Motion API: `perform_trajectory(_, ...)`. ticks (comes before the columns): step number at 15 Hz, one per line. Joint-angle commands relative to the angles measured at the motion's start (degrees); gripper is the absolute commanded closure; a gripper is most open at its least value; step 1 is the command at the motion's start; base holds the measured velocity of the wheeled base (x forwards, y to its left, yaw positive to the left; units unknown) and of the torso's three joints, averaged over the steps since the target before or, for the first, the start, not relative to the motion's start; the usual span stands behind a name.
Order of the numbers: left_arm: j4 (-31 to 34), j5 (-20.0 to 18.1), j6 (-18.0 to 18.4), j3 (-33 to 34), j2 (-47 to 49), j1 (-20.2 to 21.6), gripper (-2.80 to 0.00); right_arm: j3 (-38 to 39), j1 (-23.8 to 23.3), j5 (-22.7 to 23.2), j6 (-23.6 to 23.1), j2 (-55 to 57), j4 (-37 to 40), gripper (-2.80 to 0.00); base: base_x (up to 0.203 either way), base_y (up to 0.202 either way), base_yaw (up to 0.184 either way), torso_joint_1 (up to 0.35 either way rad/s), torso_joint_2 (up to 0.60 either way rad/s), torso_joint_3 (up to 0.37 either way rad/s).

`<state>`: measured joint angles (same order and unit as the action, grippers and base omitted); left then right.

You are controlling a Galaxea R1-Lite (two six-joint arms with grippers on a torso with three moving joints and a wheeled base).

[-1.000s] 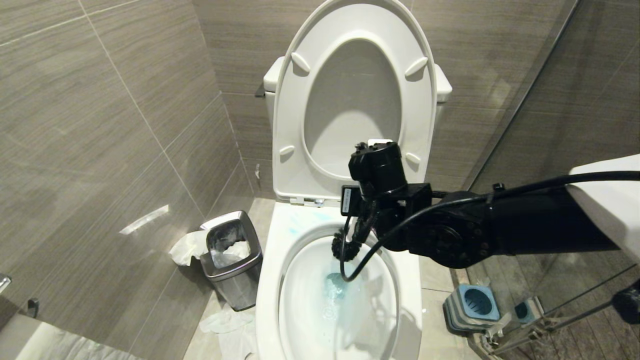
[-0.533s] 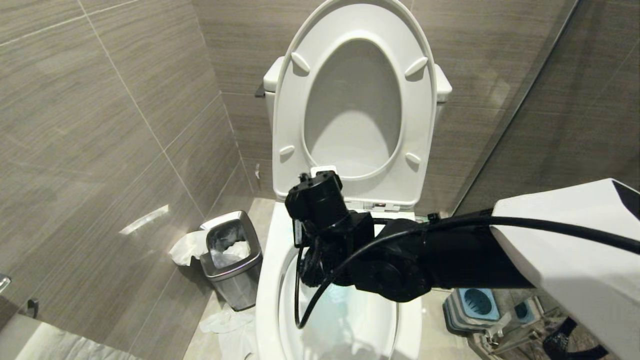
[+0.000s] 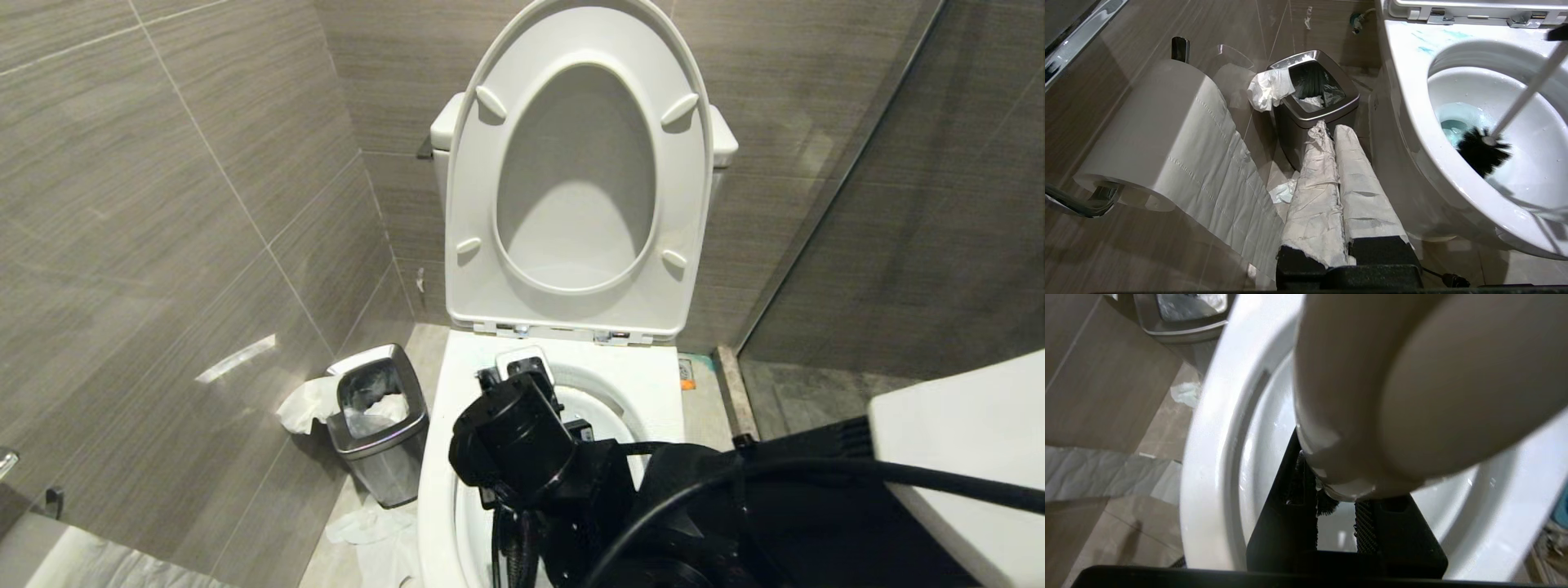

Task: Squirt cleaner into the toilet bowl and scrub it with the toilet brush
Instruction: Scrub the toilet bowl

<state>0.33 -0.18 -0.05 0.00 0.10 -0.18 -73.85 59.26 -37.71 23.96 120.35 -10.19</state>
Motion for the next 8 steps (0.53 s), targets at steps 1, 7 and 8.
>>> perform_trajectory(1, 0.0, 0.0, 0.0, 0.1, 0.0, 0.0, 0.00, 6.7, -0.3, -0.3, 0.9, -7.0, -0.2, 0.00, 0.000, 0.000, 0.000, 0.000, 0.00, 0.000)
perform_trajectory(7, 0.0, 0.0, 0.0, 0.1, 0.0, 0.0, 0.00, 16.7, -9.5, -0.3, 1.5, -13.6, -0.9, 0.00, 0.000, 0.000, 0.000, 0.000, 0.00, 0.000)
perform_trajectory(8, 0.0, 0.0, 0.0, 0.1, 0.0, 0.0, 0.00, 16.4, -11.5, -0.1, 1.4, -13.4, -1.0, 0.00, 0.000, 0.000, 0.000, 0.000, 0.00, 0.000)
